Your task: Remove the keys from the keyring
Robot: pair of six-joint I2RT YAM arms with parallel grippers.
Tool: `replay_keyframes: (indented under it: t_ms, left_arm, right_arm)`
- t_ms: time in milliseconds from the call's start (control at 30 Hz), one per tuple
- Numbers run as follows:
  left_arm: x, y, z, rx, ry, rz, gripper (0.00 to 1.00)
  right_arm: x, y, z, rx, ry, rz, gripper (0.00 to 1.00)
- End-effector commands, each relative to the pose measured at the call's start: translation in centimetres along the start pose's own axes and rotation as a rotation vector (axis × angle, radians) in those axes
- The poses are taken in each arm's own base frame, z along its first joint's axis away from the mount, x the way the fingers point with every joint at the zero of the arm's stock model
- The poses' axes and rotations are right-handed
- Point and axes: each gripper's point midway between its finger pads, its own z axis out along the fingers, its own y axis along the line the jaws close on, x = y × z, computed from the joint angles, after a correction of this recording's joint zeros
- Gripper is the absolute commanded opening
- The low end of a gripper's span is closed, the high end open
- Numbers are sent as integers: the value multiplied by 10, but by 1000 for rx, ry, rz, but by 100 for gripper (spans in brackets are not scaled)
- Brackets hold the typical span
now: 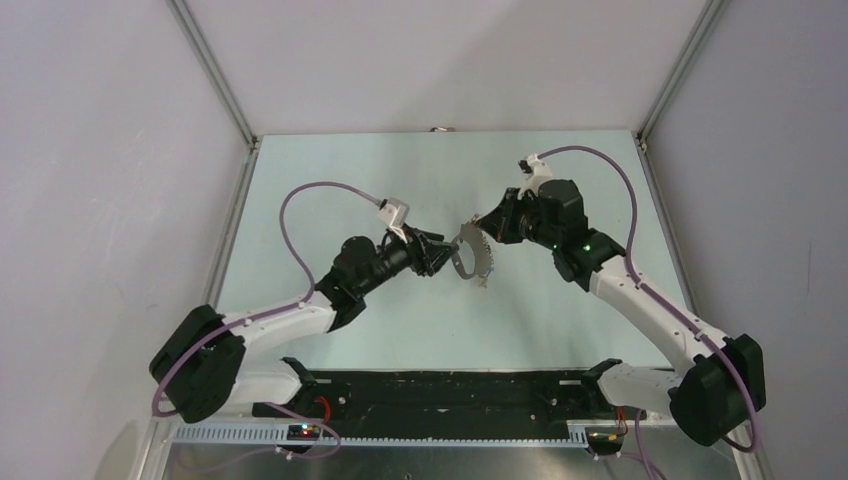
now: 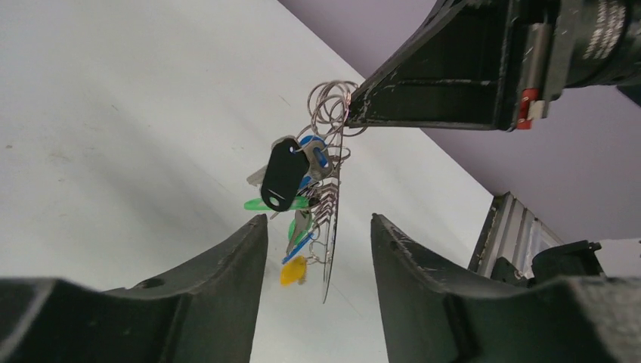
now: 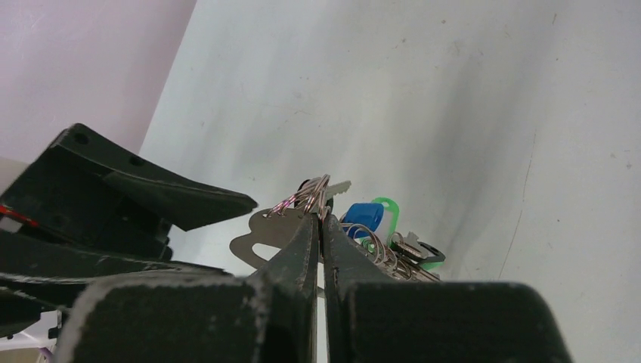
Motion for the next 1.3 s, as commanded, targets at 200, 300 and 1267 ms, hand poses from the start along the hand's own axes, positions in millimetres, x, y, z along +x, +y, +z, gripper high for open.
replay_keyframes:
  t_ms: [200, 300, 1267]
  left_arm:
    - [-4, -26, 30, 95, 8, 16, 31]
    - [-1, -41, 34, 180, 47, 37, 2]
    - [-10, -22, -130, -178, 1101, 408, 0]
  right_arm:
    - [-12, 16, -17, -49, -73, 4, 0]
    - [-7, 14, -25, -49, -75, 0, 0]
    - [47, 54, -80, -570, -310, -721, 60]
